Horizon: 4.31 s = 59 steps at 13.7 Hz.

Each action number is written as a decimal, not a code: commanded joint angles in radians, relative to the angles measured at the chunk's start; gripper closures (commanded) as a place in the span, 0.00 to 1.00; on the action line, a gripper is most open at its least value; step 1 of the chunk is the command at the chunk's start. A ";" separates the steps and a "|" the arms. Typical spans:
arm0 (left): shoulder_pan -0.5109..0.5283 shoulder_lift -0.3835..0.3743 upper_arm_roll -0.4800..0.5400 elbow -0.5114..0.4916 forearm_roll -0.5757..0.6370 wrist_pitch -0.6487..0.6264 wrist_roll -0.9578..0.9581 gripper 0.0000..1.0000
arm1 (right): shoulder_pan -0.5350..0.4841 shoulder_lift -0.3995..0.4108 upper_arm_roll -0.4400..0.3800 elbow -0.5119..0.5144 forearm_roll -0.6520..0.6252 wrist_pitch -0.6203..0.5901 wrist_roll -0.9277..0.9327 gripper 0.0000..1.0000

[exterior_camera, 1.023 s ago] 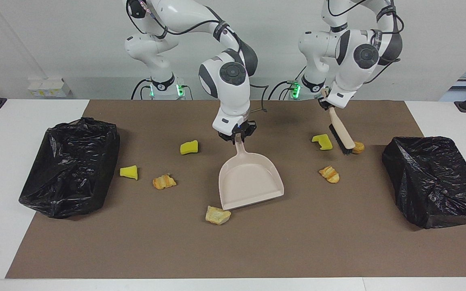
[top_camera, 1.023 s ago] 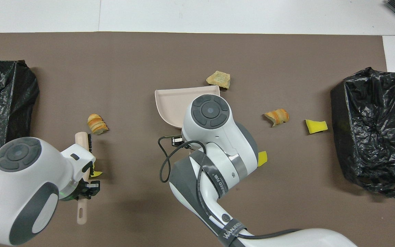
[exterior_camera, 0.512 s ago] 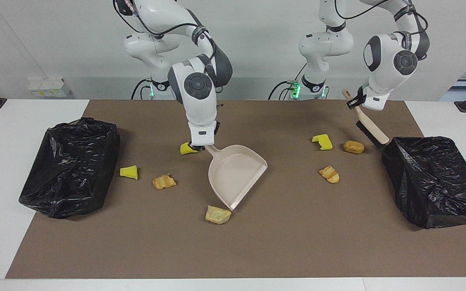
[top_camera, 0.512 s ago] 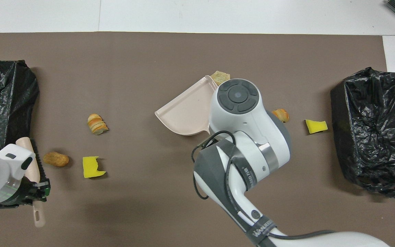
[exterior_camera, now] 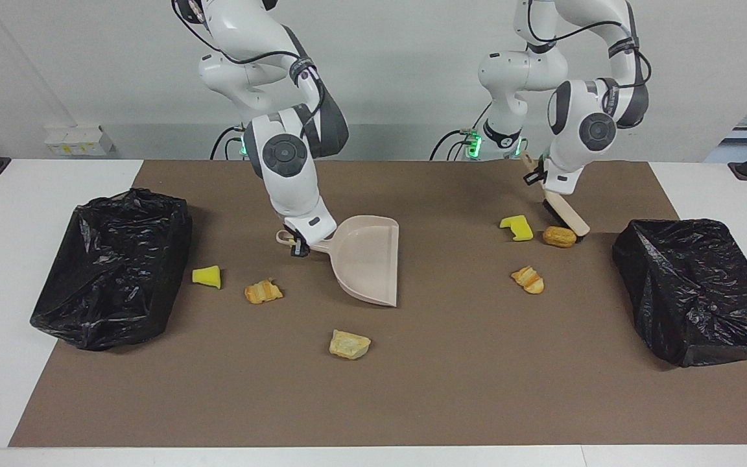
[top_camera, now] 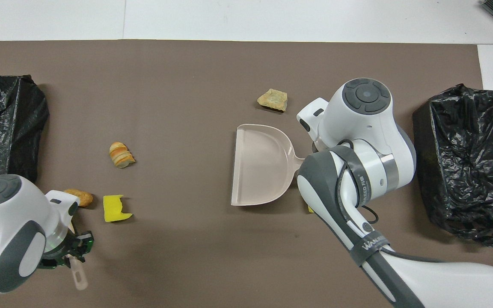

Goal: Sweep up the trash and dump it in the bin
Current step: 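Sweep bread and sponge pieces with the brush toward the dustpan, then push the pieces into the dustpan with the left gripper's brush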

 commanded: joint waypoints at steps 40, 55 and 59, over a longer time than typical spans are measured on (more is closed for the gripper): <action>-0.319 0.197 0.007 0.190 -0.066 0.168 0.191 1.00 | 0.222 -0.061 0.008 -0.200 -0.051 0.196 0.439 1.00; -0.473 0.028 -0.035 0.266 -0.261 -0.024 0.109 1.00 | 0.107 -0.082 0.008 -0.188 -0.050 0.154 0.292 1.00; -0.511 -0.016 -0.064 0.211 -0.261 -0.030 -0.118 1.00 | 0.027 -0.099 0.008 -0.174 -0.039 0.150 0.139 1.00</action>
